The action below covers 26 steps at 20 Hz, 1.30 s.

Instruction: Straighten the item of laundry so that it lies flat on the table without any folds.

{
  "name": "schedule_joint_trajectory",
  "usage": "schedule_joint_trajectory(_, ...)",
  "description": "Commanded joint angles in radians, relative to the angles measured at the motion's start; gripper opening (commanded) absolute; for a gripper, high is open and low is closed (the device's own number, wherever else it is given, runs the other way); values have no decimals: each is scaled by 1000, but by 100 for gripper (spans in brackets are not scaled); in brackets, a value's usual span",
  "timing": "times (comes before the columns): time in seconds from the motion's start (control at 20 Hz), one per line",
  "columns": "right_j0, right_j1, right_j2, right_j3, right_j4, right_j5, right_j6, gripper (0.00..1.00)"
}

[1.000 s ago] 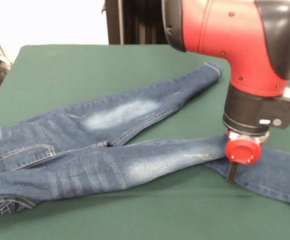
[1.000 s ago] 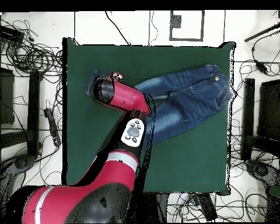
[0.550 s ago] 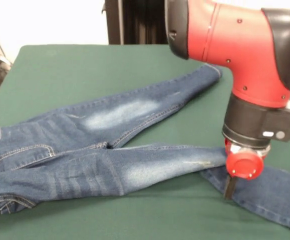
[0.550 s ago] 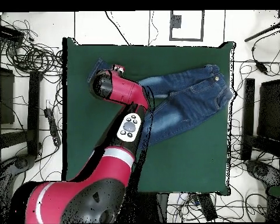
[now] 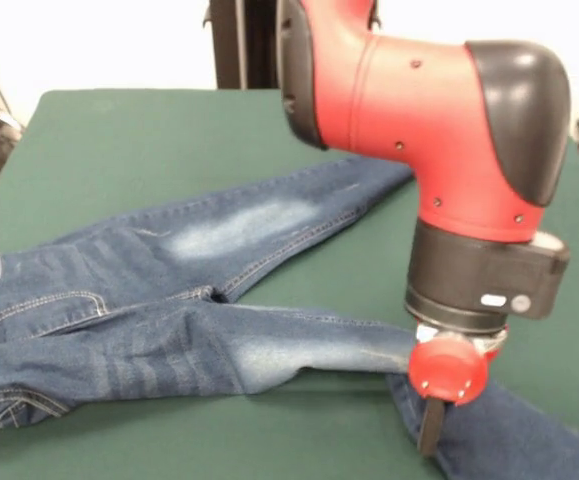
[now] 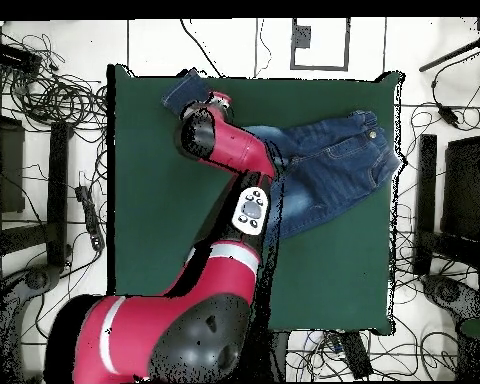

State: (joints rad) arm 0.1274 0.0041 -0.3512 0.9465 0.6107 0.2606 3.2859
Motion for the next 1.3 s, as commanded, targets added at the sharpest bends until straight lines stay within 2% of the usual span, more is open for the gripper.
schedule_joint_trajectory(0.05,8,28,121,-152,76,72,102,0)
schedule_joint_trajectory(0.35,-15,26,256,-155,97,6,78,0)
schedule_joint_trajectory(0.6,9,25,313,-184,232,76,241,0)
schedule_joint_trajectory(0.8,-24,5,469,-171,288,121,163,0)
schedule_joint_trajectory(0.95,-42,16,527,-181,305,154,120,0)
schedule_joint_trajectory(1.3,-42,36,532,-215,295,239,156,0)
